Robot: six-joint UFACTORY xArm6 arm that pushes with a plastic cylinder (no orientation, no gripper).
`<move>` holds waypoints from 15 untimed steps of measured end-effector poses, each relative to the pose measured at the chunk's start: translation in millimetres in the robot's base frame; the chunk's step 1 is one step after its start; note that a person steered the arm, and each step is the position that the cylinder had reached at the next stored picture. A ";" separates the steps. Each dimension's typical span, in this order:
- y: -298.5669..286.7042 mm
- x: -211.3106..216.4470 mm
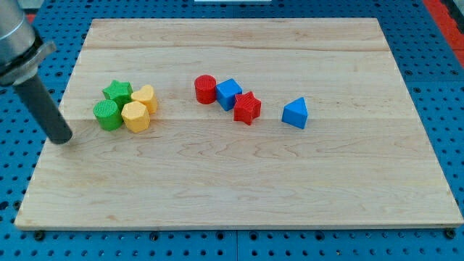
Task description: Slide the red circle top of the red star
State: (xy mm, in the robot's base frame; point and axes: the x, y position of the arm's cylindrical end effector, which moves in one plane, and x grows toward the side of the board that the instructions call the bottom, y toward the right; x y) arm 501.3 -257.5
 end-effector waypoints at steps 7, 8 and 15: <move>198.6 -76.7; 179.2 -81.4; 287.2 -139.8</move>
State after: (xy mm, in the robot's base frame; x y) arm 361.5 29.7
